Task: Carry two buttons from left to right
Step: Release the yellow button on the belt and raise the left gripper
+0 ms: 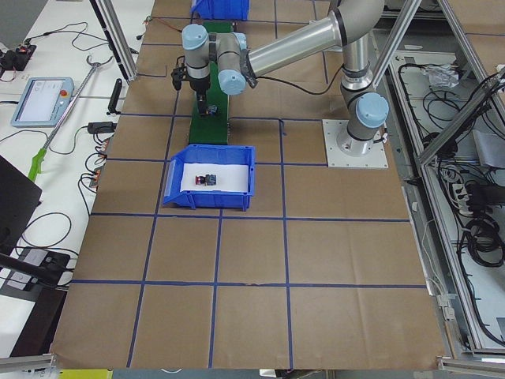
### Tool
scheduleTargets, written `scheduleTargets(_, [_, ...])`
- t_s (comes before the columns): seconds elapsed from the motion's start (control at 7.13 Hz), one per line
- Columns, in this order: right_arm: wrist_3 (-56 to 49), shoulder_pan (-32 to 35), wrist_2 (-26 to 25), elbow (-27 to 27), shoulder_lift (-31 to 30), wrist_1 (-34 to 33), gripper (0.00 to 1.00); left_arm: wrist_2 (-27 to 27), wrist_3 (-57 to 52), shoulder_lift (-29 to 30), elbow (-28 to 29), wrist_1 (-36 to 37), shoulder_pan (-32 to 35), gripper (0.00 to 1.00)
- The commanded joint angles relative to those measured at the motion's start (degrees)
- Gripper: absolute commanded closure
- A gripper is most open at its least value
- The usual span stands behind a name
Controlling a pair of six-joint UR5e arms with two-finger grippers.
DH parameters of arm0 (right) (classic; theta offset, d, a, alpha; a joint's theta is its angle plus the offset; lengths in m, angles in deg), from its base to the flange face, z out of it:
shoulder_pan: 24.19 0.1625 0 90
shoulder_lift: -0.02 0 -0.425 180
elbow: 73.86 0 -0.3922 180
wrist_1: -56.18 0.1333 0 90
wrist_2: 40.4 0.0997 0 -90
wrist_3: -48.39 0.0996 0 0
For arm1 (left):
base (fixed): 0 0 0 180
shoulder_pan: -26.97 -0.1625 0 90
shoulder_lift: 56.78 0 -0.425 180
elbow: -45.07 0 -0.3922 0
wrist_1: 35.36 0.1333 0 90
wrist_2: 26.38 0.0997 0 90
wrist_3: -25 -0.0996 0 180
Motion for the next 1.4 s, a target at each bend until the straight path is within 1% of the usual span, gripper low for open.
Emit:
scheduleTargets(0.0, [0.0, 0.0, 0.1, 0.0, 0.0, 0.0, 0.00, -0.1, -0.9, -3.4, 5.8, -9.9, -1.4, 0.00])
scheduleTargets(0.14, [0.0, 0.0, 0.1, 0.0, 0.0, -0.1, 0.00, -0.1, -5.5, -3.5, 8.7, -13.7, -3.5, 0.00])
scheduleTargets(0.28, [0.0, 0.0, 0.1, 0.1, 0.0, -0.1, 0.00, -0.3, -7.8, -3.2, 11.0, -16.2, -5.8, 0.00])
scheduleTargets(0.42, [0.0, 0.0, 0.1, 0.1, 0.0, -0.1, 0.00, -0.2, -8.6, -2.5, 11.7, -16.6, -6.5, 0.00])
scheduleTargets(0.56, [0.0, 0.0, 0.1, 0.1, 0.0, -0.1, 0.00, 0.0, -12.0, -2.3, 11.7, -16.4, -7.5, 0.00])
scheduleTargets(0.98, [0.0, 0.0, 0.1, 0.0, 0.0, 0.0, 0.00, -0.1, -25.5, 0.1, 11.9, -15.6, -17.0, 0.00])
scheduleTargets(1.26, [0.1, 0.0, 0.1, 0.0, 0.0, 0.3, 0.00, -0.2, -30.7, 4.0, 15.8, -15.5, -21.1, 0.00])
